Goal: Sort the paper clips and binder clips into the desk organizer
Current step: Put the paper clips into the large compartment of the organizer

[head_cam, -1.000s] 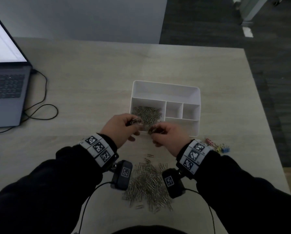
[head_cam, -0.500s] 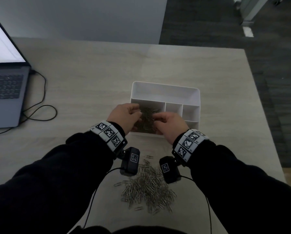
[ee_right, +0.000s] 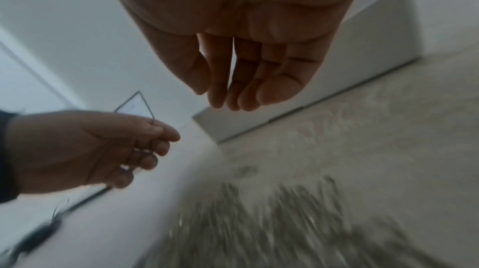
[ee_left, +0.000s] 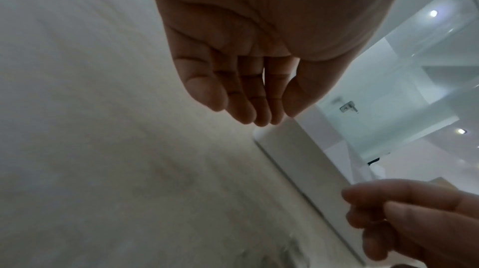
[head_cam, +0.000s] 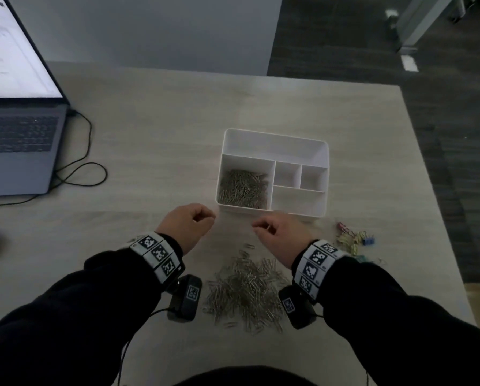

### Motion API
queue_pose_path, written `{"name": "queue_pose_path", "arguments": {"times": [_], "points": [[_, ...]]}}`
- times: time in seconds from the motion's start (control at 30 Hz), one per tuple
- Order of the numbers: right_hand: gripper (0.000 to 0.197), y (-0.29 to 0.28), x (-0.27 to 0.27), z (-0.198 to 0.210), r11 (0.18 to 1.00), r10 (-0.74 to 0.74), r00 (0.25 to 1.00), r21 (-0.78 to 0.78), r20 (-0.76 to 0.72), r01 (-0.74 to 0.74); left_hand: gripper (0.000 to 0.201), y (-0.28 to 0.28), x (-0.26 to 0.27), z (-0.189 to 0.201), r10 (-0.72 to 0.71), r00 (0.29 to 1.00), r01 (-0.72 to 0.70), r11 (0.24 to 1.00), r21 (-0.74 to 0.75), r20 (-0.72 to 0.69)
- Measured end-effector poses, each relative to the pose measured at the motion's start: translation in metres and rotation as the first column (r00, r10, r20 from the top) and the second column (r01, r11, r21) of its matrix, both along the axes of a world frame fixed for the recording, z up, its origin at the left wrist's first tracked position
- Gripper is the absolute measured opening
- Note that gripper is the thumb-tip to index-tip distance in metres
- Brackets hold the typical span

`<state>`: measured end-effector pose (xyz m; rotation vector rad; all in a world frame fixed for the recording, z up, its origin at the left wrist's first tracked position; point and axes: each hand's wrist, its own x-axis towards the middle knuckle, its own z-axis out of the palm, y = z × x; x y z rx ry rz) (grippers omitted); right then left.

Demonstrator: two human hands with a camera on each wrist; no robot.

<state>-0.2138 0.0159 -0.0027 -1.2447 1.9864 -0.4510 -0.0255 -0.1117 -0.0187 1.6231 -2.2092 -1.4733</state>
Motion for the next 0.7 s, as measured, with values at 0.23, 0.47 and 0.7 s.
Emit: {"name": "queue_pose_path", "arguments": {"times": [0.23,0.47,0.7], "points": [[0.058,0.028,0.026,-0.037,0.946,0.281,0.931,0.232,-0.234,-0.227,0.045,0.028,0.046,-0.036,-0.081,0.953,0.127,0.982,-0.14,0.293],[0.056,0.059,0.036,-0.041,0.882,0.459,0.853,0.246,-0.248,-0.403,0.067,0.062,0.079,-0.036,0.07,0.895,0.034,0.974,-0.225,0.441],[0.047,0.09,0.025,-0.036,0.973,0.222,0.951,0.109,-0.216,-0.202,0.066,0.097,0.085,-0.031,-0.064,0.882,0.171,0.967,-0.19,0.467]]}}
